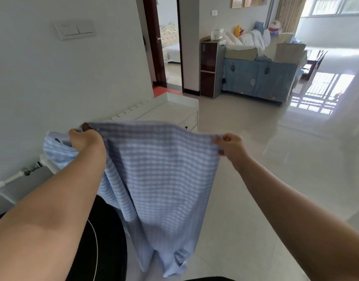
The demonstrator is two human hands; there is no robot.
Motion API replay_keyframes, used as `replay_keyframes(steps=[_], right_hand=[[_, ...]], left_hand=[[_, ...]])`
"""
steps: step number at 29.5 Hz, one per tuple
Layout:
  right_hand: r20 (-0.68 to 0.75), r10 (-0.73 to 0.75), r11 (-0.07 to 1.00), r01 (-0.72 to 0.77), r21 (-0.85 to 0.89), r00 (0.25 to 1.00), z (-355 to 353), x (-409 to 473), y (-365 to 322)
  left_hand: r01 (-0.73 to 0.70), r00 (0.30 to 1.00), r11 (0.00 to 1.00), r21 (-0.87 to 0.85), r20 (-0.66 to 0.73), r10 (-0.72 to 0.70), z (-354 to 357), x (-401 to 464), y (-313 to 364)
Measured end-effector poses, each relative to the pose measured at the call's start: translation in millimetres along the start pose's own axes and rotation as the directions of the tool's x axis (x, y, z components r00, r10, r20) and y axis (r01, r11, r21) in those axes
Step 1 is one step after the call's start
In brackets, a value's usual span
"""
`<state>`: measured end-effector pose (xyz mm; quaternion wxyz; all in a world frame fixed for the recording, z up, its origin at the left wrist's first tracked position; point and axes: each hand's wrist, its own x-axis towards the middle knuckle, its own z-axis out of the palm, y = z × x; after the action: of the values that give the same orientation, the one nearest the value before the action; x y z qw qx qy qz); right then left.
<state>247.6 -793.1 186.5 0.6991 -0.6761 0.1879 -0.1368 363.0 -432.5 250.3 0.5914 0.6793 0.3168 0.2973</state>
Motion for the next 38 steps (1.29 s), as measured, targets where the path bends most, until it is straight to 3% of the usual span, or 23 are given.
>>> replay_keyframes(steps=[1,3,5,9,13,15,17,19,22,24,27,29,34,38], right_hand=[[-0.06,-0.084,0.996,0.084,-0.01,0.995,-1.1,-0.8,-10.2],[-0.11,-0.085,0.995,0.091,0.047,0.99,-10.1,-0.4,-24.2],[-0.09,-0.042,0.997,0.047,0.055,0.995,-19.0,-0.3,-29.6],[-0.162,-0.25,0.931,0.192,-0.31,0.955,-20.1,4.3,-34.7],[-0.055,-0.413,0.675,0.265,-0.688,0.909,-28.9,1.3,-36.0],[0.025,-0.363,0.581,0.247,-0.775,0.932,-29.6,-3.9,-35.6],[0.166,-0.214,0.556,0.26,-0.79,0.963,-23.1,-13.0,-35.0],[0.246,-0.025,0.625,0.207,-0.753,0.969,-16.9,-27.9,-31.0],[0.272,0.236,0.787,-0.02,-0.616,0.933,-18.8,-53.7,-10.1],[0.316,0.313,0.878,-0.146,-0.457,0.896,-16.4,-71.4,4.3],[0.162,0.191,0.981,-0.186,-0.046,0.968,8.4,-92.1,16.0],[0.013,0.025,0.991,-0.027,0.131,1.0,28.5,-105.1,12.3],[0.04,-0.398,0.909,0.4,-0.114,0.916,60.7,-114.7,-21.6],[0.093,-0.507,0.815,0.512,-0.272,0.857,62.6,-104.6,-45.1]], left_hand=[[-0.036,0.996,0.999,-0.024,-0.078,0.034,-1.7,2.5,3.8],[-0.031,0.994,0.997,-0.068,-0.105,0.024,-3.2,6.6,4.8],[-0.051,0.999,0.995,0.08,0.019,0.05,-5.9,2.8,2.1],[-0.106,0.989,0.969,0.221,0.122,0.08,-7.6,4.6,-10.8],[-0.204,0.96,0.921,0.331,0.251,0.123,3.7,1.1,-10.0],[-0.297,0.928,0.886,0.356,0.328,0.179,14.7,-8.7,-5.9],[-0.384,0.871,0.875,0.296,0.432,0.236,28.6,-27.0,1.7],[-0.463,0.797,0.86,0.215,0.524,0.298,42.9,-53.5,10.3],[-0.652,0.63,0.756,0.063,0.601,0.492,61.2,-92.5,20.3],[-0.657,0.592,0.753,-0.031,0.596,0.542,67.3,-113.7,23.0],[-0.498,0.685,0.855,-0.145,0.54,0.49,66.4,-132.4,21.0],[-0.39,0.747,0.896,-0.211,0.496,0.442,61.2,-141.5,15.2],[-0.234,0.744,0.95,-0.205,0.592,0.311,50.6,-179.1,5.2],[-0.119,0.677,0.981,-0.154,0.71,0.194,38.4,-202.5,4.3]])
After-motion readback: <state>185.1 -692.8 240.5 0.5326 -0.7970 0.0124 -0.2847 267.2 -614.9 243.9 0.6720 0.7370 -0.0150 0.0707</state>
